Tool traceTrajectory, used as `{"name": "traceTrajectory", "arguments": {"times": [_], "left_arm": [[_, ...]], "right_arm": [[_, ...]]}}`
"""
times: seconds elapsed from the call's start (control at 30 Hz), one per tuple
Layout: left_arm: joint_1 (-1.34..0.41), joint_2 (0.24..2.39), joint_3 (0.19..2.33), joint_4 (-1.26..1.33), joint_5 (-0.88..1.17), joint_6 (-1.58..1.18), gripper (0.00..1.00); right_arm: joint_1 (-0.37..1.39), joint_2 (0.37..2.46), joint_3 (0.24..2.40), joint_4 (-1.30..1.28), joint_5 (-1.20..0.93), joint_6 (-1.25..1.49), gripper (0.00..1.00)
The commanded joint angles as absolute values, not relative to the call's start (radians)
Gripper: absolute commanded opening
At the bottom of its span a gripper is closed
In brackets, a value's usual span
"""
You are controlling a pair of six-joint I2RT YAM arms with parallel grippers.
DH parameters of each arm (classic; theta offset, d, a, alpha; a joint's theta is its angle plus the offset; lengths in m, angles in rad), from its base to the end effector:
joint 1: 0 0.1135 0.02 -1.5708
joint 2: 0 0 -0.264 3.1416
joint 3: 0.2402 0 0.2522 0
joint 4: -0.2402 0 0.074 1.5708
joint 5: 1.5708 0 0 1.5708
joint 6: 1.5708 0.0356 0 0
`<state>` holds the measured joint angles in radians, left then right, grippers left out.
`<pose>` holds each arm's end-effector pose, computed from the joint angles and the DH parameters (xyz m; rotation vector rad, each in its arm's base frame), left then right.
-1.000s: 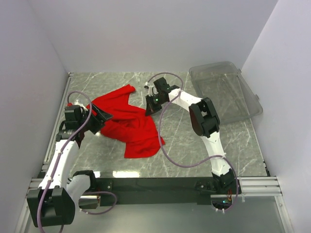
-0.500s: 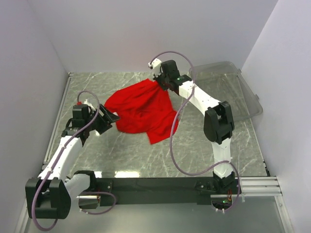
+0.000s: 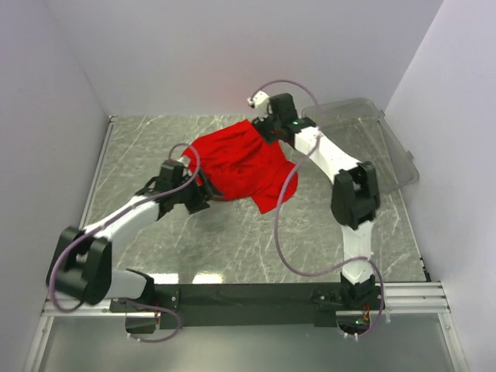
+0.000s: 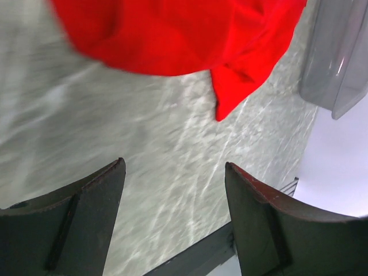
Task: Fold and stack the t-shirts
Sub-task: Flatten the tshirt out
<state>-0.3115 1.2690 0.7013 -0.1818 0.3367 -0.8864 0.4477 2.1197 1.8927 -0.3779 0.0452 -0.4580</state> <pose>0.2430 -0.0906 0.2111 -0.5262 2.4262 -0.9553 0.4515 0.2150 0.2797 -0.9286 1.9674 -0.0551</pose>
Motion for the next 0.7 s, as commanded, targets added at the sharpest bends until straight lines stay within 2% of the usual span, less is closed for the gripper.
{"name": "traceTrajectory", "arguments": {"times": [0.0, 0.03, 0.07, 0.2, 0.33, 0.4, 0.53, 0.57, 0.63, 0.67], "left_arm": [[-0.411, 1.397, 0.837, -0.055, 0.253, -1.036, 0.75], [-0.425, 1.478, 0.859, -0.01, 0.253, -1.072, 0.72], [-0.437, 1.521, 0.882, -0.008, 0.256, -1.11, 0.65], [-0.492, 1.731, 1.102, -0.006, 0.241, -1.251, 0.6], [-0.534, 1.934, 1.3, -0.17, 0.209, -1.311, 0.6], [-0.557, 1.995, 1.392, -0.279, 0.169, -1.307, 0.56], [-0.572, 2.022, 1.42, -0.331, 0.143, -1.273, 0.37], [-0.572, 2.025, 1.417, -0.339, 0.149, -1.264, 0.21], [-0.574, 2.017, 1.416, -0.362, 0.124, -1.223, 0.05], [-0.572, 2.01, 1.416, -0.373, 0.115, -1.209, 0.01]], "right_arm": [[0.41, 1.912, 1.762, -0.411, -0.162, -0.373, 0.62], [0.402, 1.857, 1.729, -0.411, -0.19, -0.353, 0.62], [0.396, 1.832, 1.697, -0.408, -0.245, -0.316, 0.62], [0.384, 1.724, 1.51, -0.382, -0.296, -0.246, 0.62], [0.373, 1.643, 1.405, -0.35, -0.305, -0.199, 0.62], [0.361, 1.629, 1.375, -0.348, -0.307, -0.184, 0.62], [0.333, 1.605, 1.351, -0.344, -0.313, -0.178, 0.62], [0.321, 1.605, 1.353, -0.345, -0.314, -0.172, 0.62], [0.311, 1.606, 1.356, -0.345, -0.324, -0.166, 0.61], [0.311, 1.606, 1.359, -0.347, -0.325, -0.166, 0.61]]}}
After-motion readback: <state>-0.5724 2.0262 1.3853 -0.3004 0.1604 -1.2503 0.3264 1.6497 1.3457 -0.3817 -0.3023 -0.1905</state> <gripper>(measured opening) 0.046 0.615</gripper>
